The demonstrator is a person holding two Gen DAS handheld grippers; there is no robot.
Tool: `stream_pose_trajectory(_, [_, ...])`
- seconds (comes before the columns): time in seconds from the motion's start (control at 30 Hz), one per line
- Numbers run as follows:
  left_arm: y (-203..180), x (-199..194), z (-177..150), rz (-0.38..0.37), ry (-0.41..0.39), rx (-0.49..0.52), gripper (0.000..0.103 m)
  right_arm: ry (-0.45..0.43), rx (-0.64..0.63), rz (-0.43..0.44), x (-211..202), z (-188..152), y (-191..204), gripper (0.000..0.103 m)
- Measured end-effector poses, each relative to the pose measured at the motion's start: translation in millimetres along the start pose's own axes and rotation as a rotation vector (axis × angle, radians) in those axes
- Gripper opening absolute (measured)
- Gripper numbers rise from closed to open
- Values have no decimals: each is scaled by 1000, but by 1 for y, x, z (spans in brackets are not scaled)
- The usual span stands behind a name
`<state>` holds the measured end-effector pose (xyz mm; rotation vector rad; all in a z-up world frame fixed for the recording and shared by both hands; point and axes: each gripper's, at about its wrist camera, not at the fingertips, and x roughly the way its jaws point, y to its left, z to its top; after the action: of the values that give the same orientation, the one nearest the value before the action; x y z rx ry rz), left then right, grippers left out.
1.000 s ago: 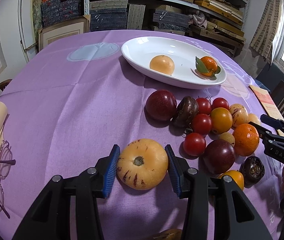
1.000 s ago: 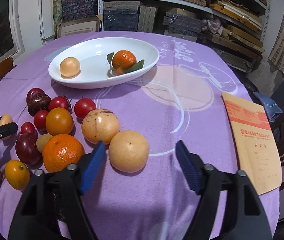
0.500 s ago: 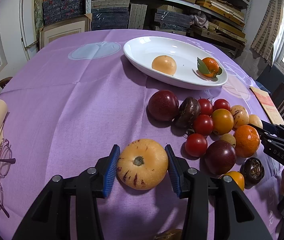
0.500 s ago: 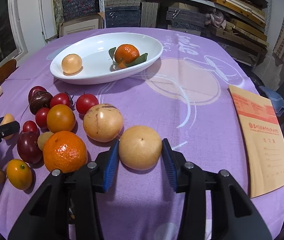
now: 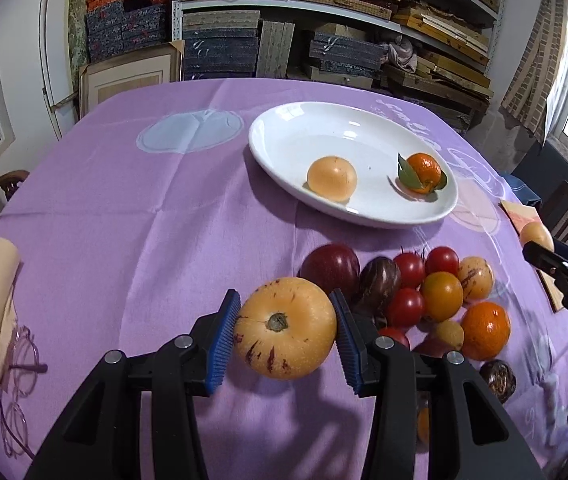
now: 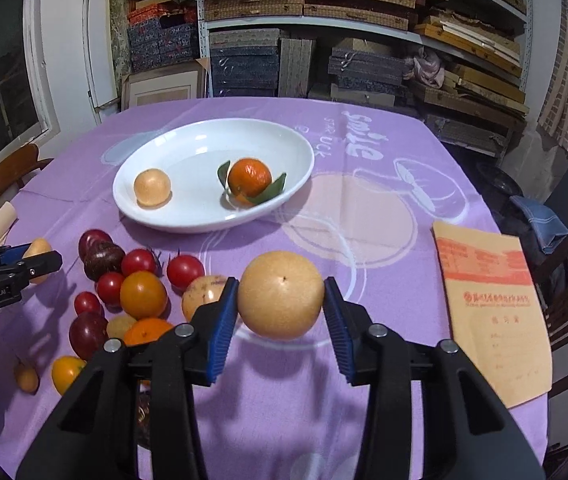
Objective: Organize fruits
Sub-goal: 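Lower both held fruits into the white plate and open both tools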
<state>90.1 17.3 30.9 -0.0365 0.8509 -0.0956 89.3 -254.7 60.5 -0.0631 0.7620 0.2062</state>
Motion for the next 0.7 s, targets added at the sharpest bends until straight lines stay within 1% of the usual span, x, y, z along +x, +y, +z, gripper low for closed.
stream_pose_trajectory(0.1, [-7,7,28,22,-24,19,46,-29,-17,-4,0,29,4,42])
stream_pose_trajectory(0.23, [-15,26,72,32,-43,19,46,-21,-17,24,23,61,13,42])
stream_pose_trajectory(0.33, [-20,46,105,31,-38,17,46,4,-32,63,42,72,28,42])
stream_pose_trajectory(0.43, [-25,71,130,23,-13,28,46,27,-66,92,61,78,46,42])
stream_pose_trajectory(0.53, [-27,98,142,28,25,28,46,56,-96,104,81,80,60,42])
stream_pose_trajectory(0.7, [-21,129,143,10,95,-1,47,96,-129,110,104,83,70,42])
